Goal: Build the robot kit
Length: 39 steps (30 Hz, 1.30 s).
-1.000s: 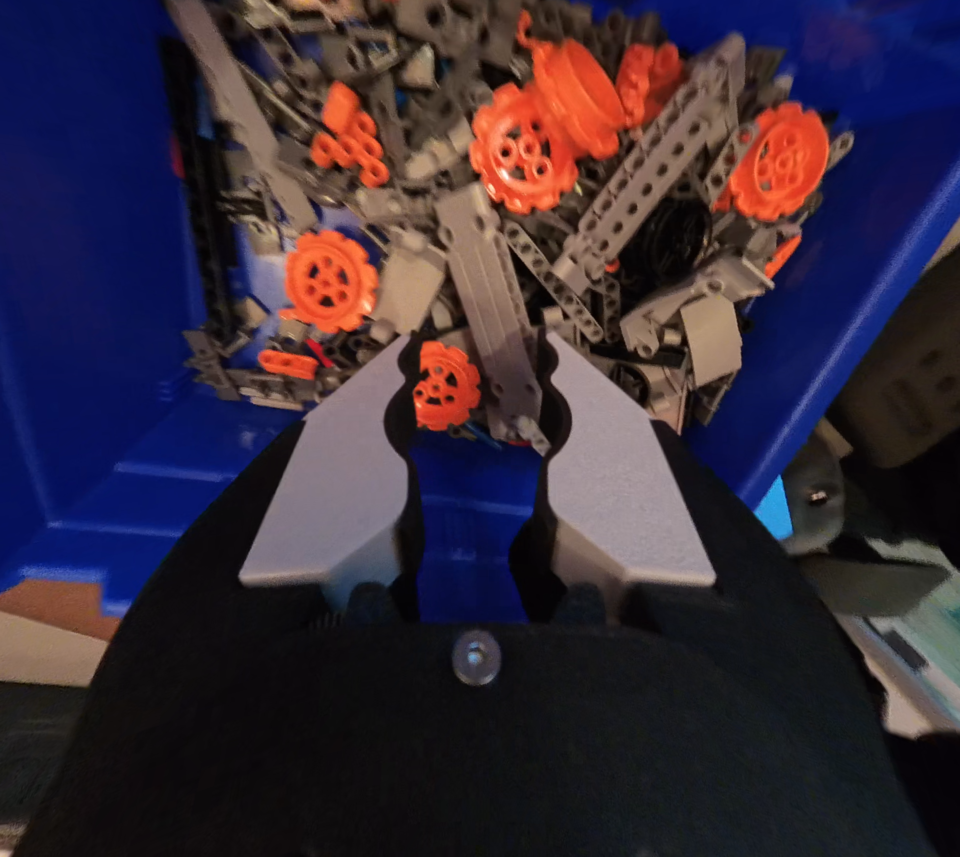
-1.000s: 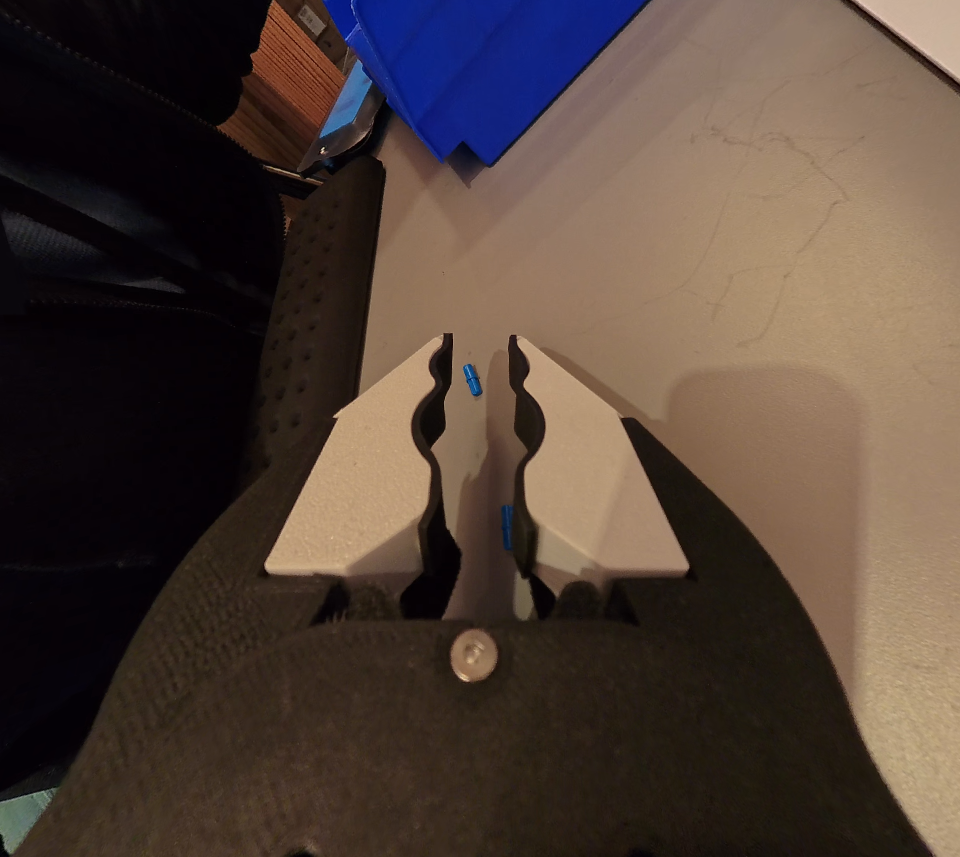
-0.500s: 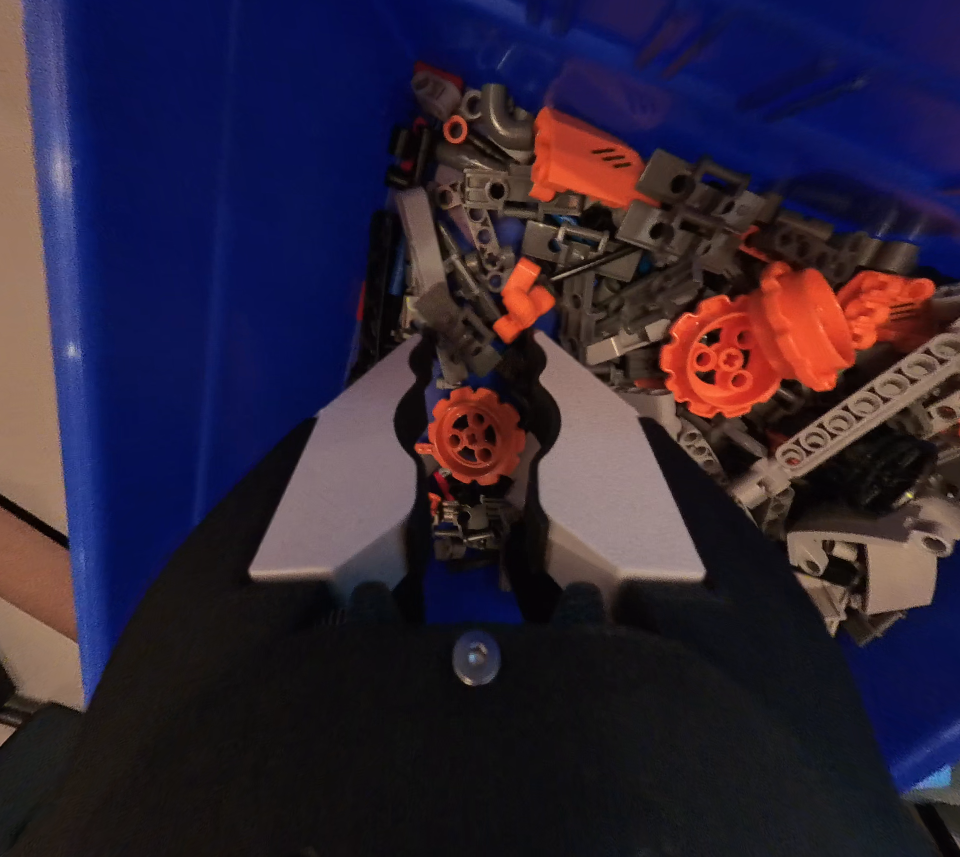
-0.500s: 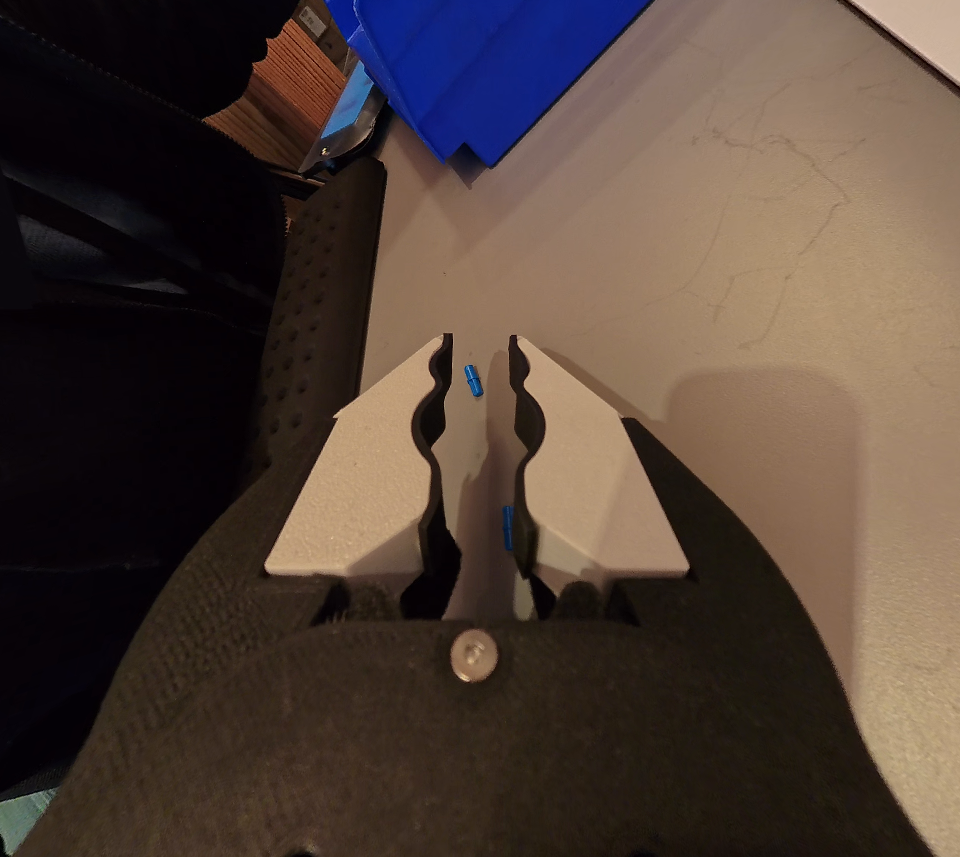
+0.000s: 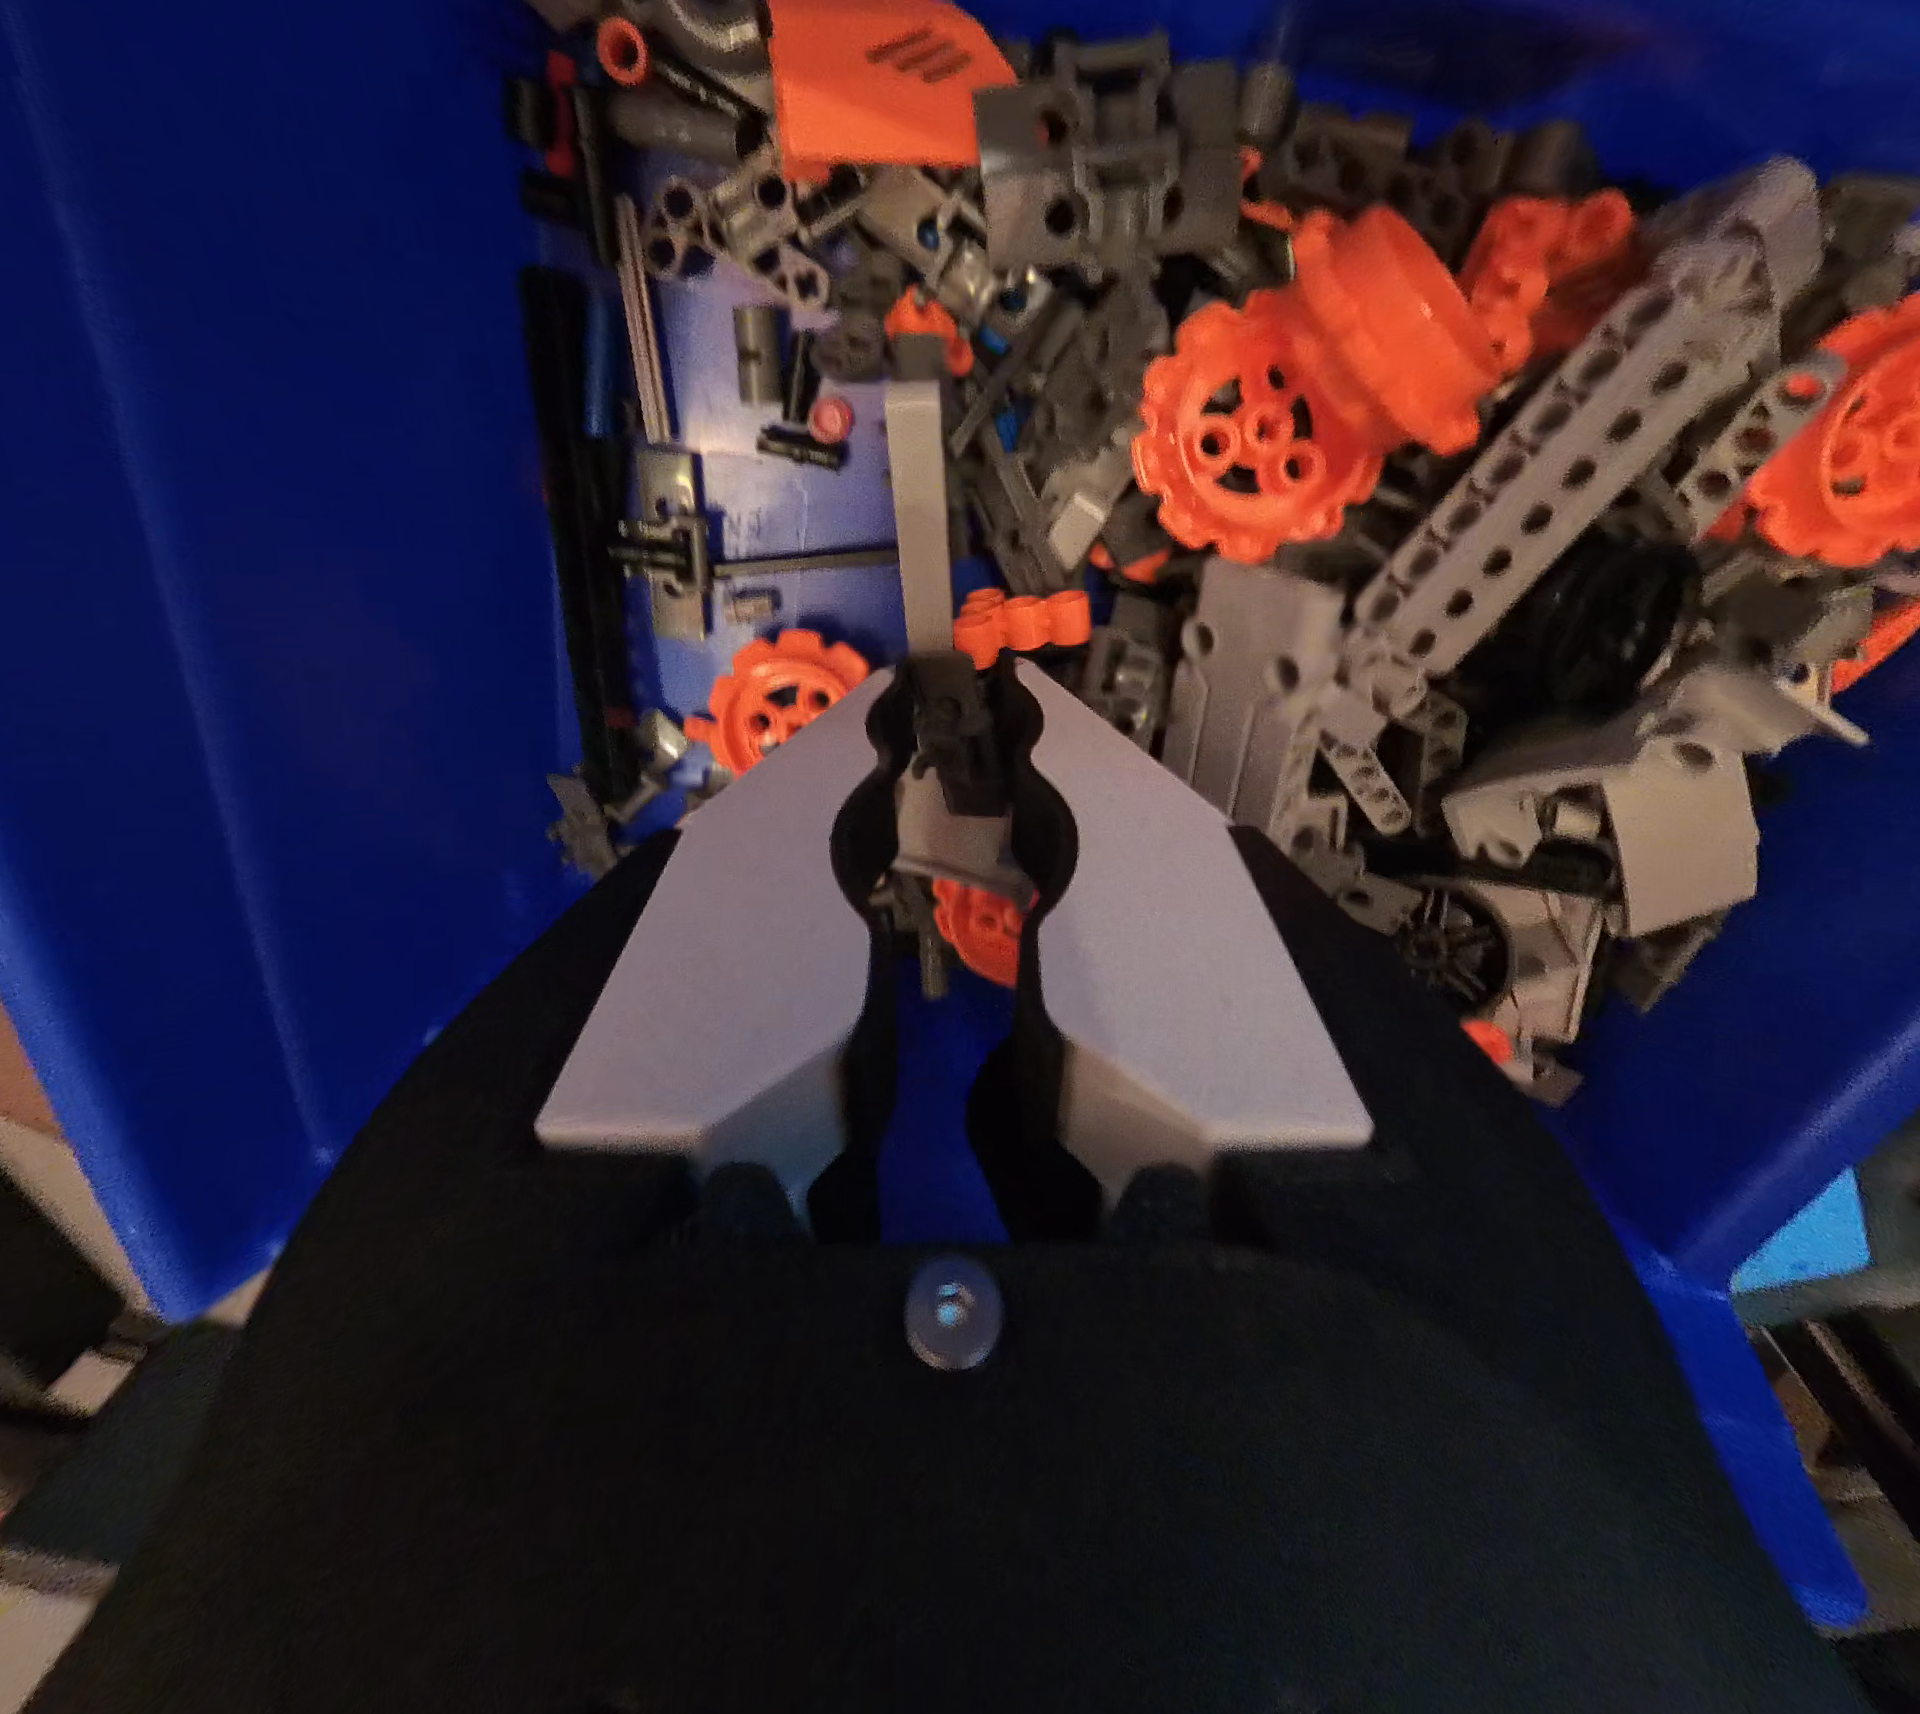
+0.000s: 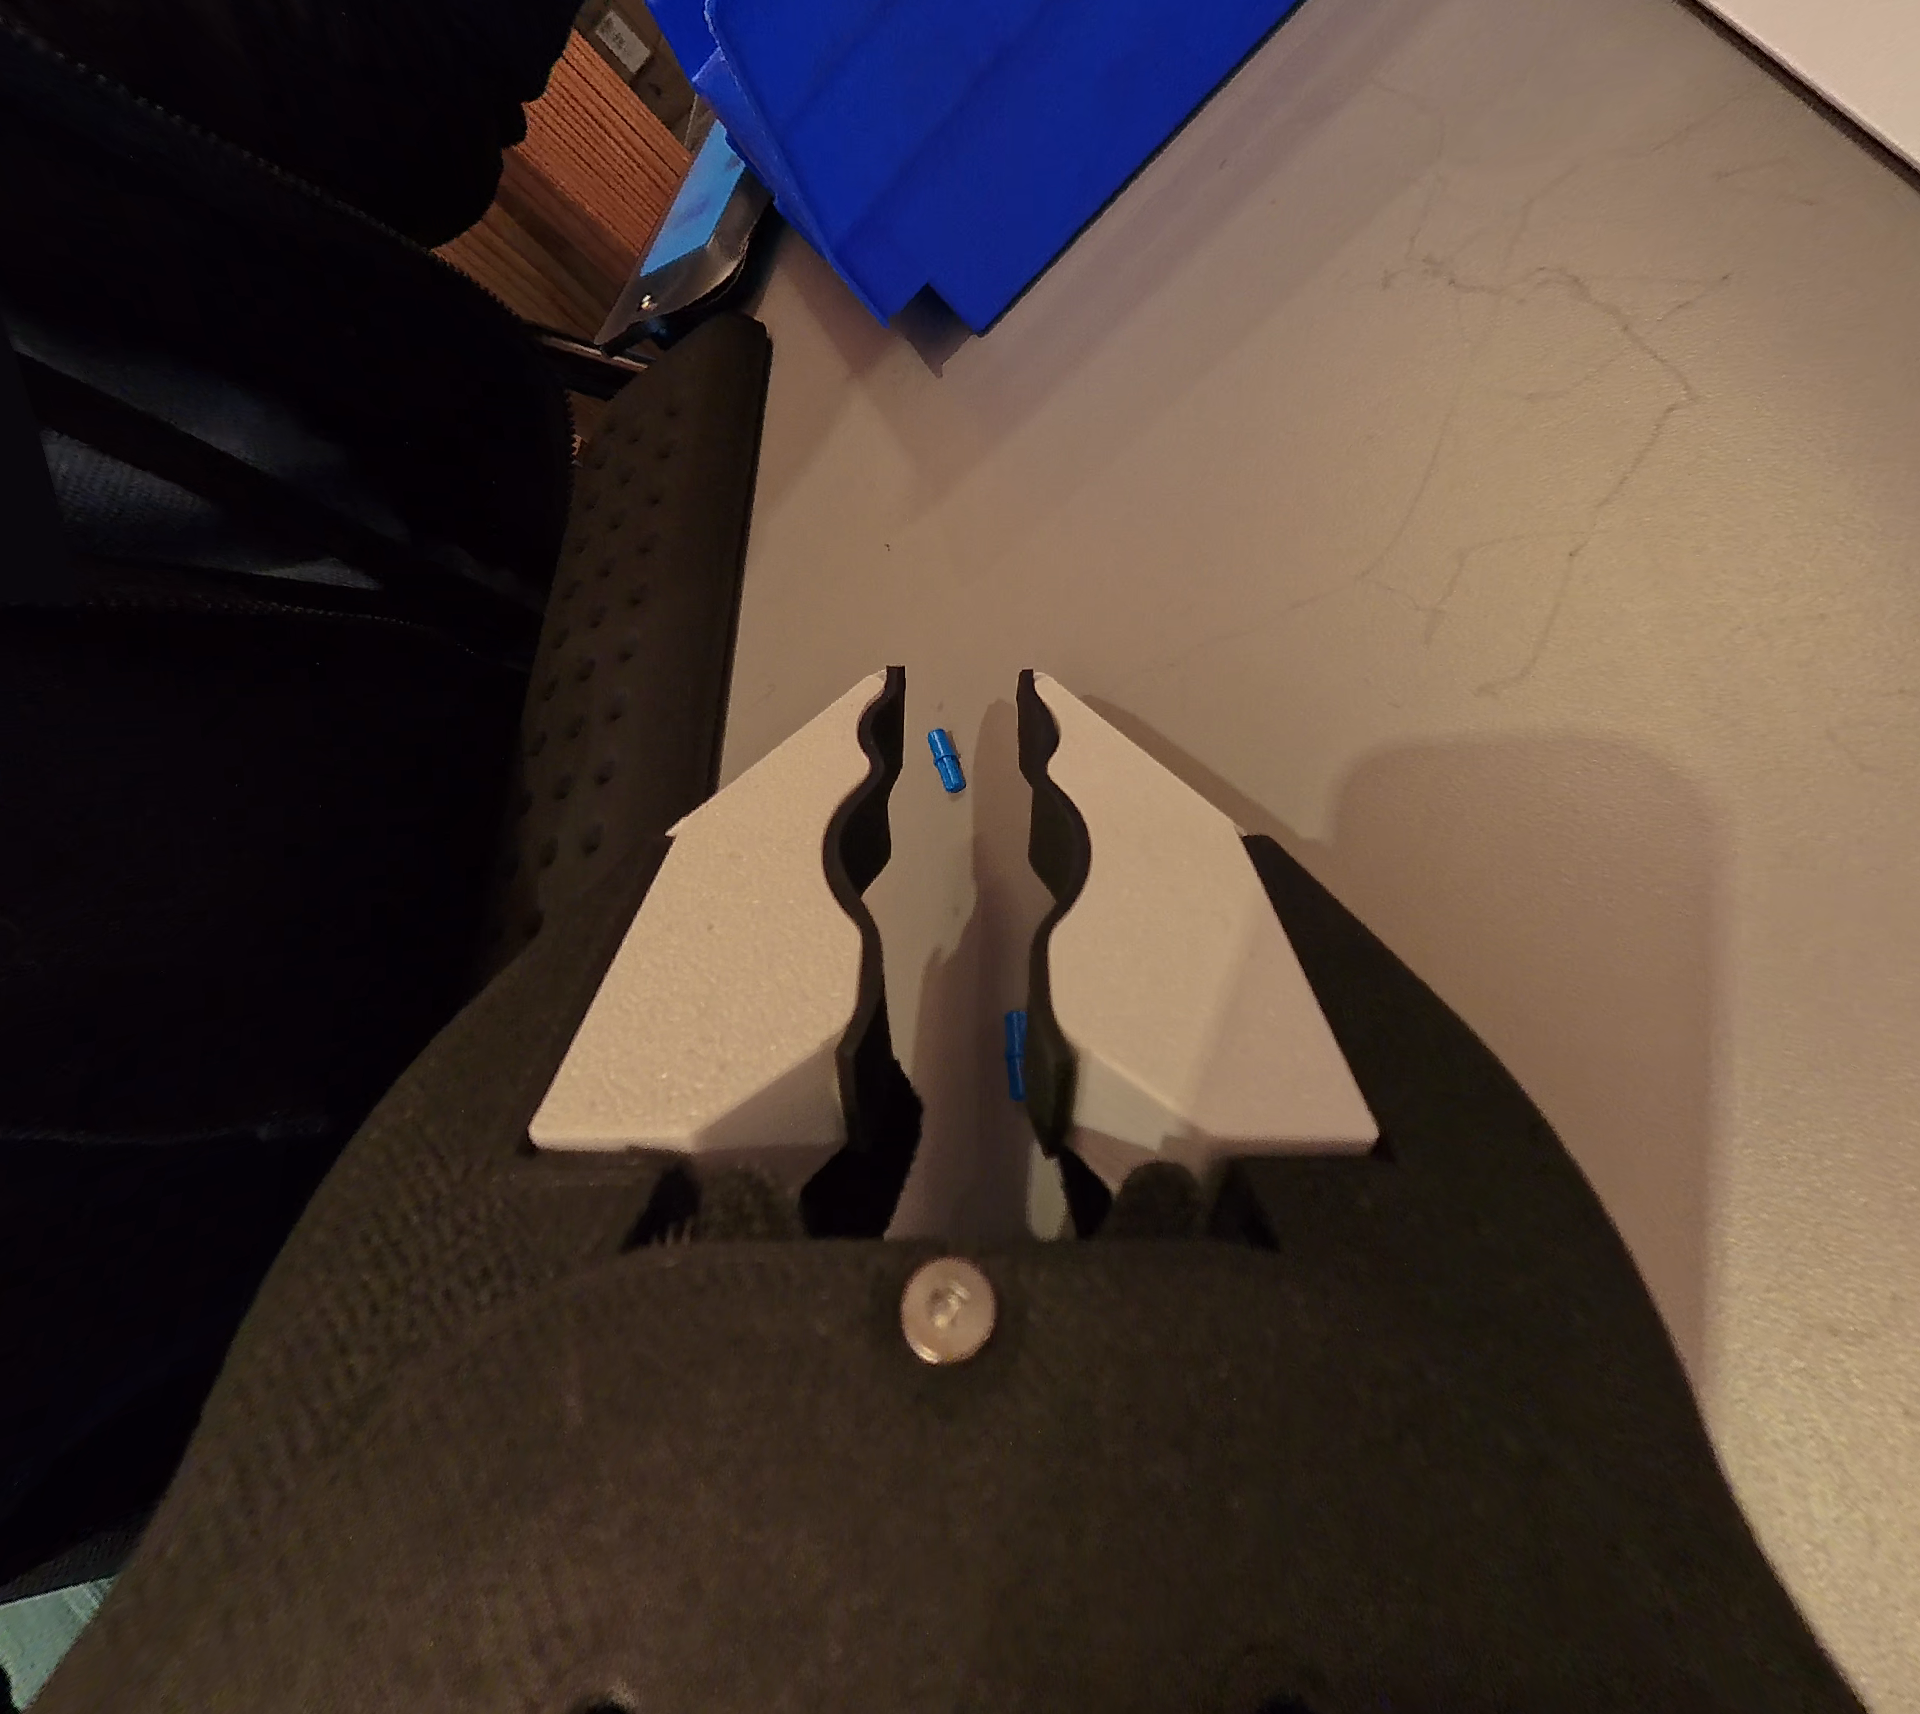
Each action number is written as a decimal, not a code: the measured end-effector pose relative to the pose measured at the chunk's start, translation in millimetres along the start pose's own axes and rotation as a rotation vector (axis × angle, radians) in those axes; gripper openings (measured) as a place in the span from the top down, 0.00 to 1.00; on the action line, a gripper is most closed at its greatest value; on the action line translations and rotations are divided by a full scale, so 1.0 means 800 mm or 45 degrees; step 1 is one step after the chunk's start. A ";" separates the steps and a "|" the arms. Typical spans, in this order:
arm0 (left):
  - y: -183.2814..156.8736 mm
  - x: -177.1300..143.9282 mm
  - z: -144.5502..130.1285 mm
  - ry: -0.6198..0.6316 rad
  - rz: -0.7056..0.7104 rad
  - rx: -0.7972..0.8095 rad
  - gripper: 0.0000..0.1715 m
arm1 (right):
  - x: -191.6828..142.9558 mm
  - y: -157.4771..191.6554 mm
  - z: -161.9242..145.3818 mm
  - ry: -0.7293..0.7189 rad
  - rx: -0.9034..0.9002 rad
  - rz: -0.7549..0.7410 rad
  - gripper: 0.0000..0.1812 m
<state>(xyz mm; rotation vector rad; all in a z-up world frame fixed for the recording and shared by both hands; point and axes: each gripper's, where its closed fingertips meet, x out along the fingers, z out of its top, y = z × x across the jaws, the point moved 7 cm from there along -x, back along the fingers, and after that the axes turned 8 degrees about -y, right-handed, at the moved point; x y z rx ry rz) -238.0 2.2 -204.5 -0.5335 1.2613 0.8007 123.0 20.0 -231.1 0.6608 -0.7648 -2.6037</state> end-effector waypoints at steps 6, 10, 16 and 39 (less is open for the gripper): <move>-0.023 -0.014 -0.025 0.085 -0.108 0.002 0.91 | 0.000 0.000 0.000 0.004 -0.003 -0.003 0.89; -0.034 -0.021 -0.030 0.070 -0.149 0.024 0.91 | 0.000 0.000 0.000 0.005 -0.003 -0.004 0.89; -0.027 -0.035 -0.034 -0.022 -0.167 -0.011 0.81 | 0.001 0.000 -0.001 0.007 -0.005 -0.006 0.89; -0.014 -0.030 -0.011 -0.328 0.059 0.186 0.80 | 0.003 0.001 -0.002 0.030 -0.063 -0.028 0.89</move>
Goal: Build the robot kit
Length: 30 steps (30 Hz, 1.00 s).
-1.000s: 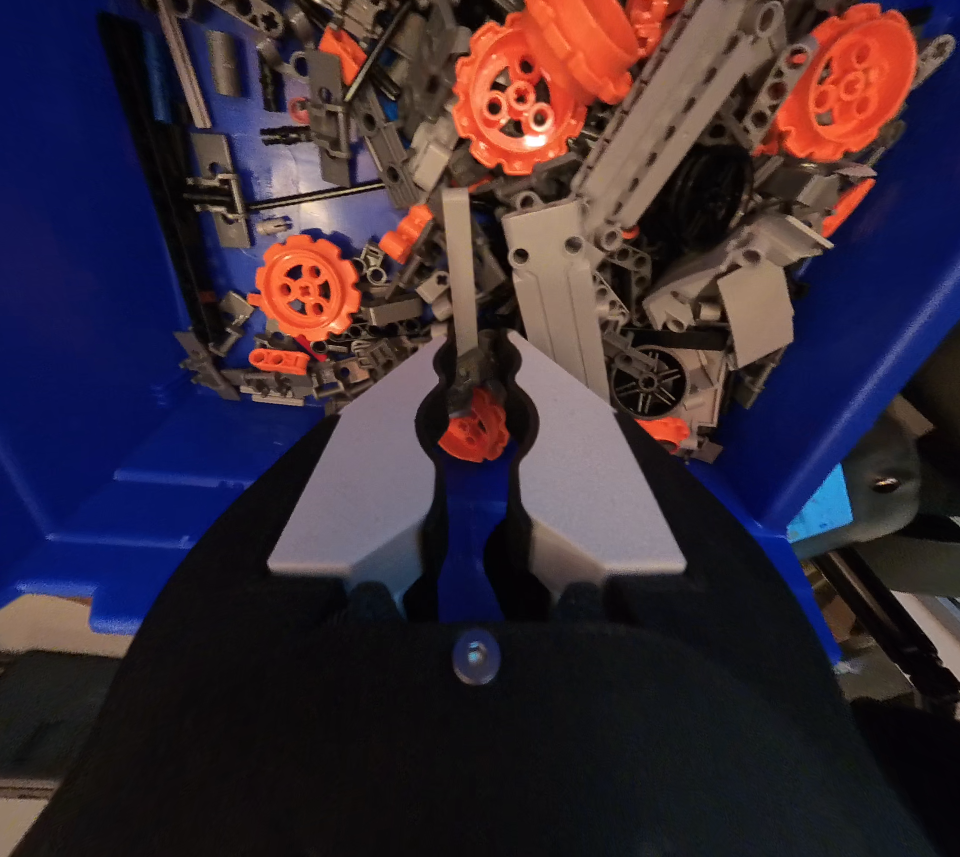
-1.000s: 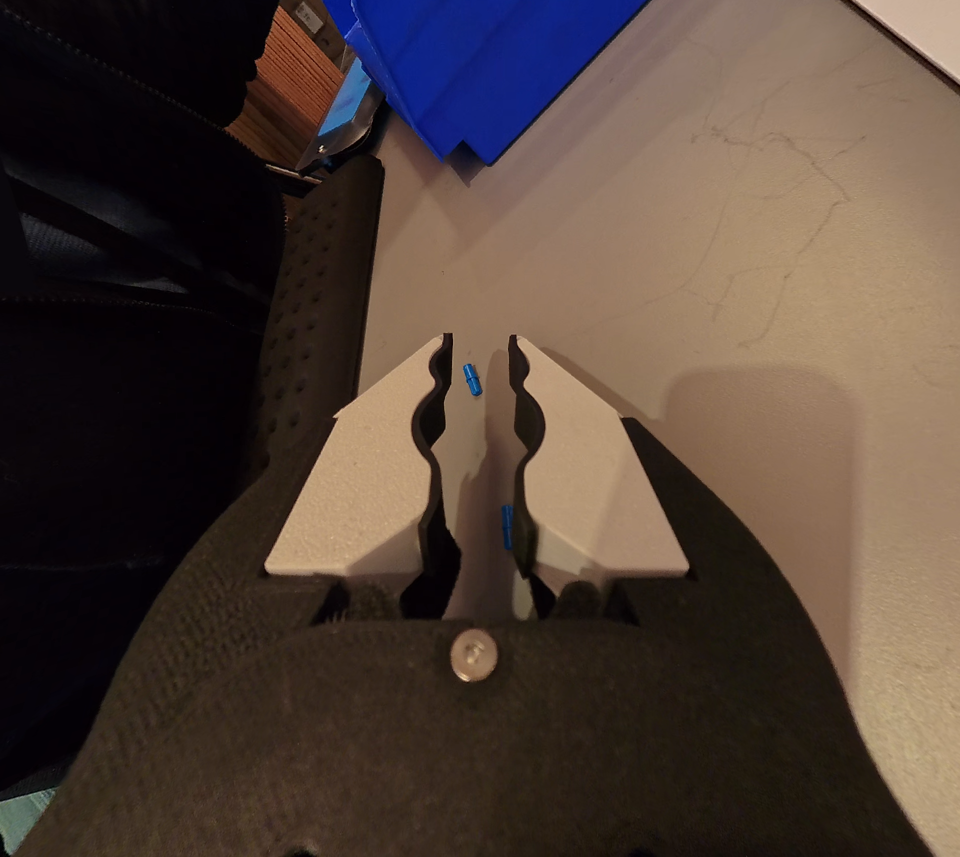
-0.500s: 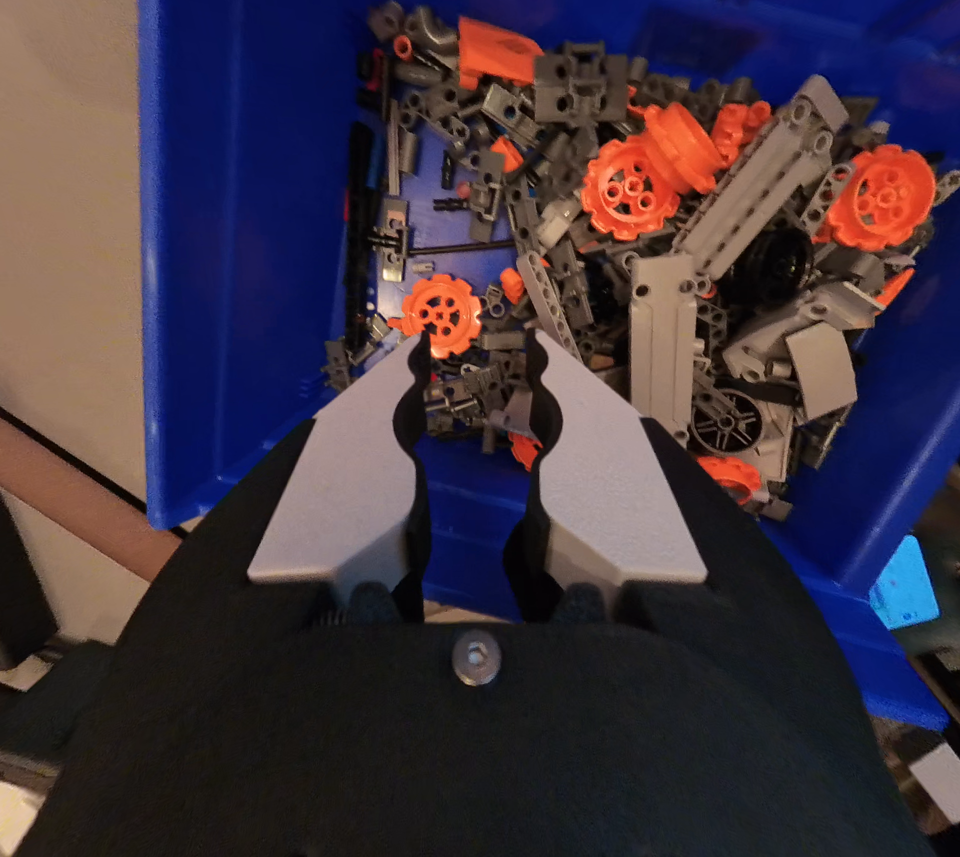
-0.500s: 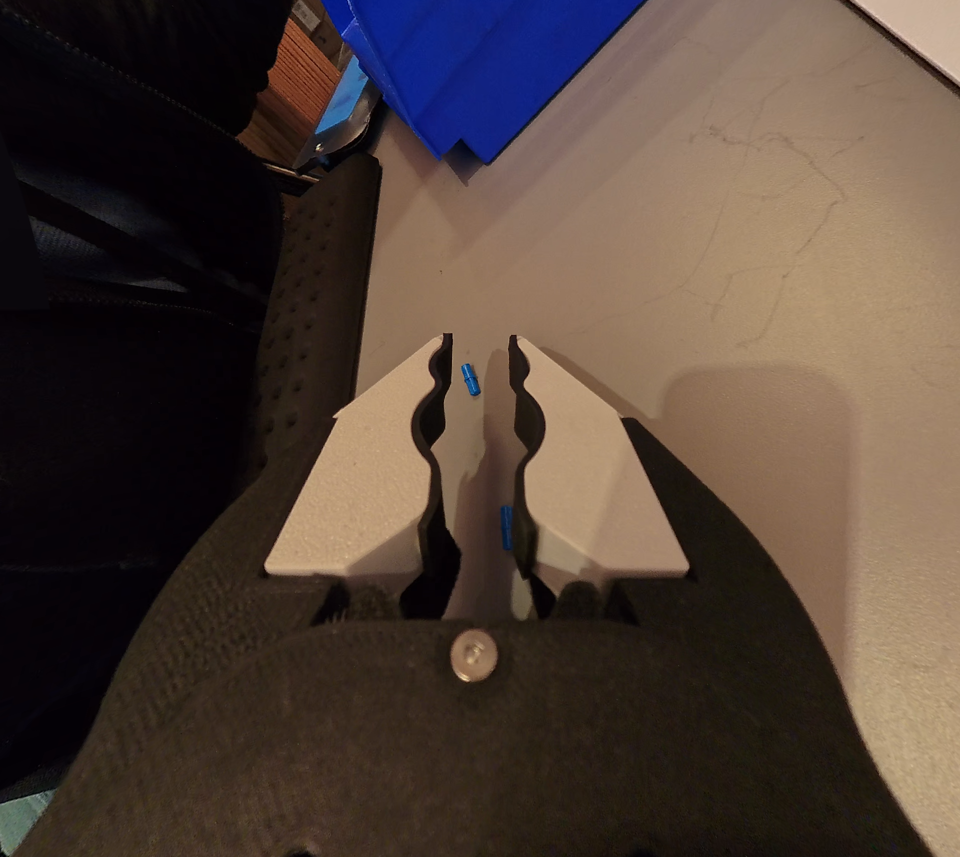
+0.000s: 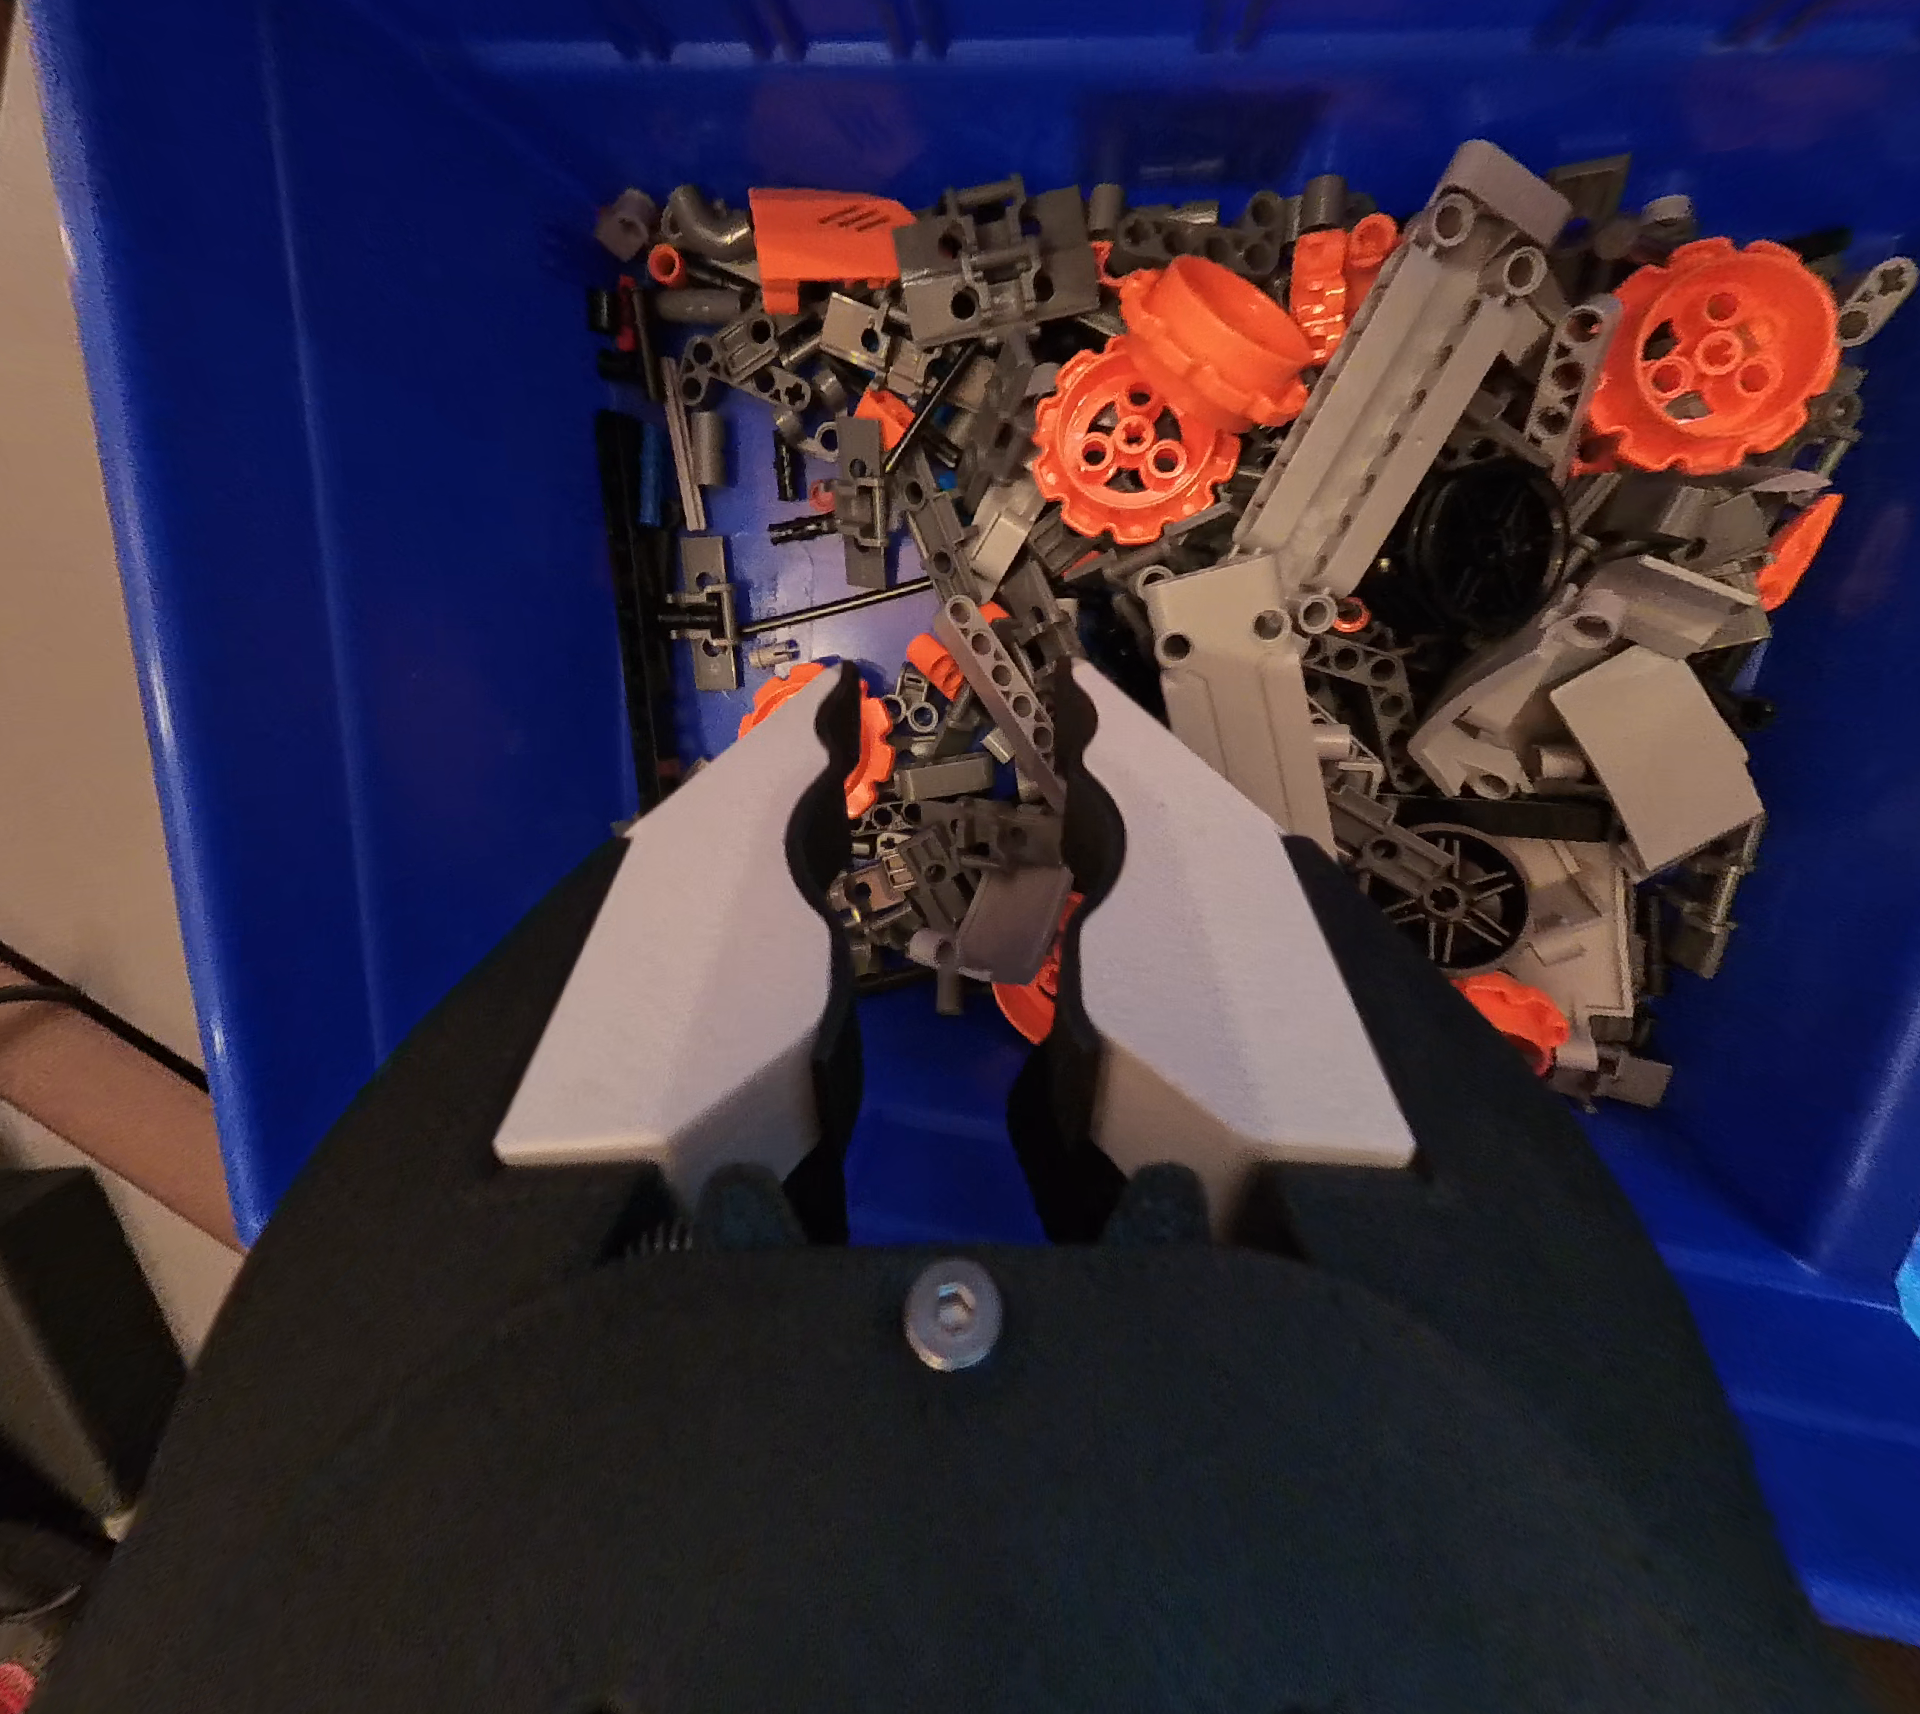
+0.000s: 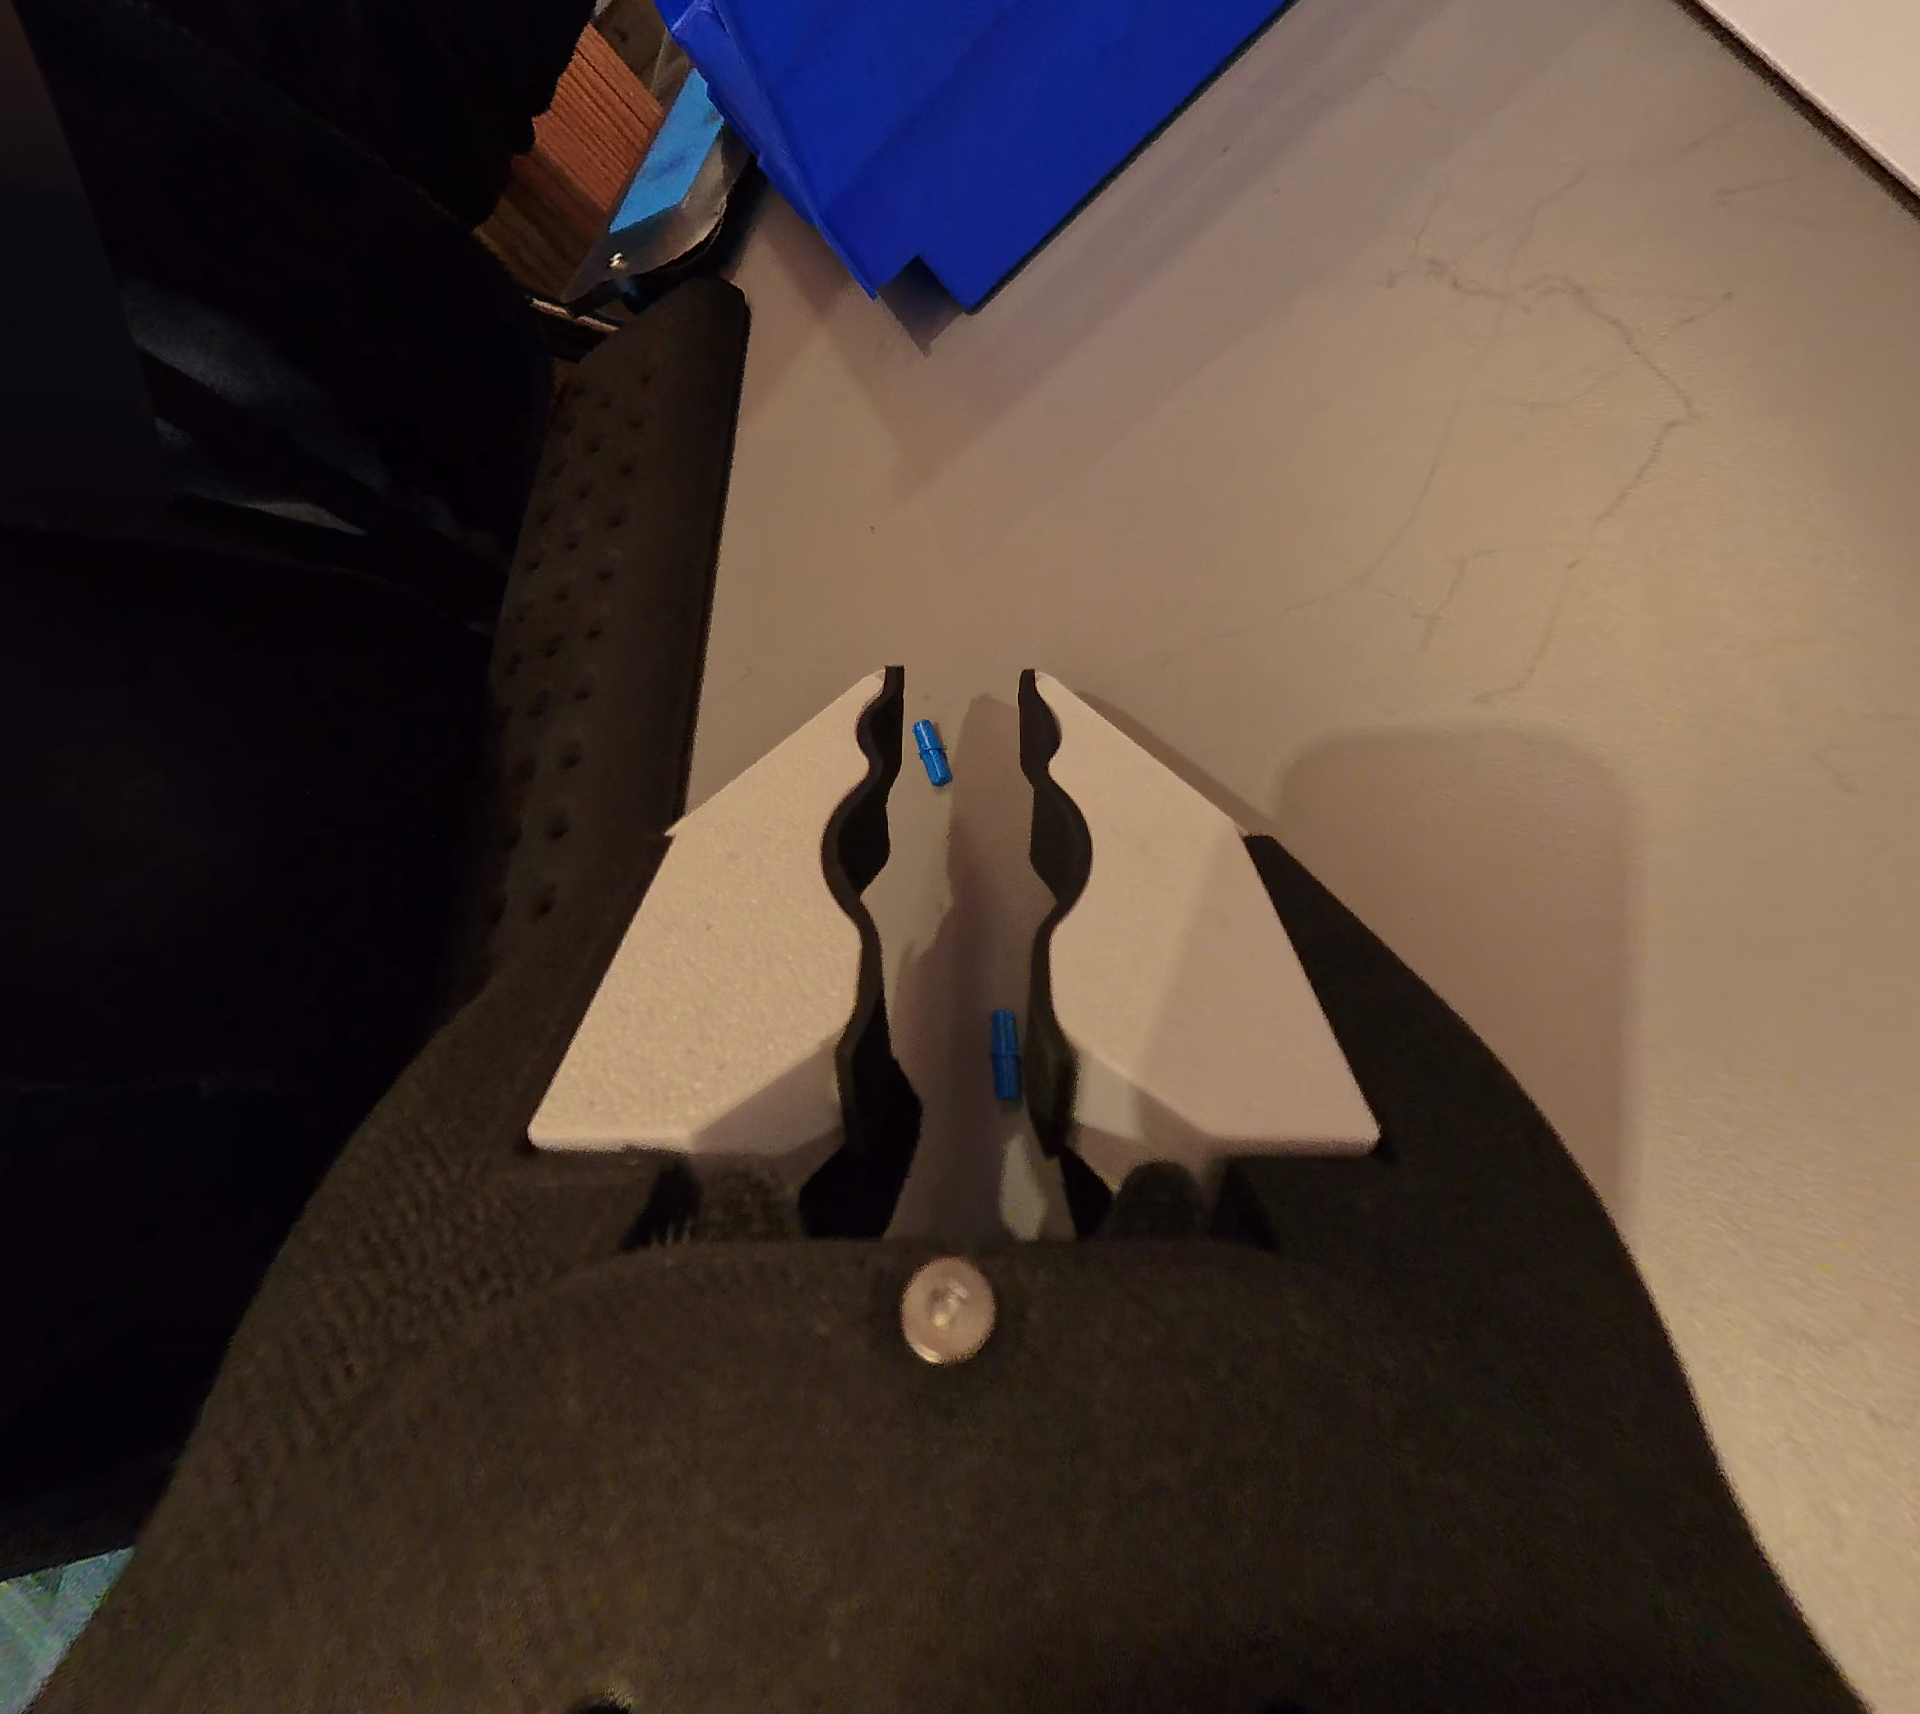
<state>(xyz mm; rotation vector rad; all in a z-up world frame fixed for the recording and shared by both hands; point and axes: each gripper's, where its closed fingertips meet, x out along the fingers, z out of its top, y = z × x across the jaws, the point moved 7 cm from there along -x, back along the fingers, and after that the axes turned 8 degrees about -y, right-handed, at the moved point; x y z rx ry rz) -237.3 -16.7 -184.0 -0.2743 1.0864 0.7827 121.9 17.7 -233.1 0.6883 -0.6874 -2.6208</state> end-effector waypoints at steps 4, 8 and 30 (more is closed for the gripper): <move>-0.003 0.001 0.007 -0.020 -0.005 0.027 0.79 | 0.001 0.000 -0.001 0.007 -0.007 -0.003 0.89; 0.002 0.016 0.021 0.007 -0.026 0.033 0.75 | 0.001 0.000 -0.001 0.008 -0.010 -0.004 0.89; 0.018 0.078 0.050 -0.022 -0.198 -0.136 0.72 | 0.001 0.001 -0.001 0.006 -0.014 0.004 0.89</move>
